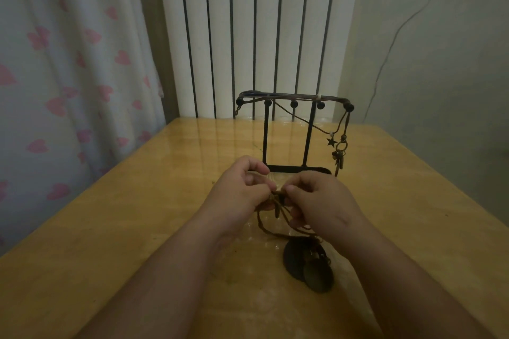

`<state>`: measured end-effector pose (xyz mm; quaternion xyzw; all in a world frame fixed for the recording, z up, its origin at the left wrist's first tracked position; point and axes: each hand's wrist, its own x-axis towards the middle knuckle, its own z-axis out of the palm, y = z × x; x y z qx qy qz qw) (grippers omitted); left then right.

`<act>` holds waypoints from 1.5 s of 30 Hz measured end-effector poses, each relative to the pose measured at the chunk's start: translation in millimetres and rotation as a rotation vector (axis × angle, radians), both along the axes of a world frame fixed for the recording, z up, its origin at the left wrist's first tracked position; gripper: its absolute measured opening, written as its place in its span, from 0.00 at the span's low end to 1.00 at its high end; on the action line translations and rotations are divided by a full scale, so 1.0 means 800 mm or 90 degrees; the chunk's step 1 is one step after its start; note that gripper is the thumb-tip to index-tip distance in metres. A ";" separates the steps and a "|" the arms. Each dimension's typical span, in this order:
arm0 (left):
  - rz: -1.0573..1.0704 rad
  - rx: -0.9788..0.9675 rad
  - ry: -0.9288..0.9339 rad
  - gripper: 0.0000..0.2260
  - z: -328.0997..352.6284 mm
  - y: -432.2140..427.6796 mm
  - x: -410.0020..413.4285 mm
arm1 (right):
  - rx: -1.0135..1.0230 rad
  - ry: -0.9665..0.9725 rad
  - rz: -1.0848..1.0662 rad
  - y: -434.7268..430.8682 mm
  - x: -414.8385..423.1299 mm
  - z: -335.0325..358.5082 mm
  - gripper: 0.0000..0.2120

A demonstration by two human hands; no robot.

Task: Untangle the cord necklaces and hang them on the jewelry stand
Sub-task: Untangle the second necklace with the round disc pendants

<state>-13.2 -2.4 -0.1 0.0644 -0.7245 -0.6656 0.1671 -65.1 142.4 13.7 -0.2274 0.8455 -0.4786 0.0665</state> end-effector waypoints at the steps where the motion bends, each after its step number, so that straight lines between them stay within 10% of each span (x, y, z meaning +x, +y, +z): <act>1: -0.004 0.003 -0.002 0.14 0.000 0.000 0.000 | -0.017 -0.014 -0.004 0.000 0.001 0.000 0.06; 21: -0.082 0.069 0.047 0.26 0.000 -0.007 0.001 | -0.068 0.046 0.046 0.002 0.006 -0.001 0.02; 45: -0.050 0.043 -0.023 0.15 0.000 -0.002 0.000 | -0.012 0.183 -0.005 -0.004 0.007 -0.004 0.05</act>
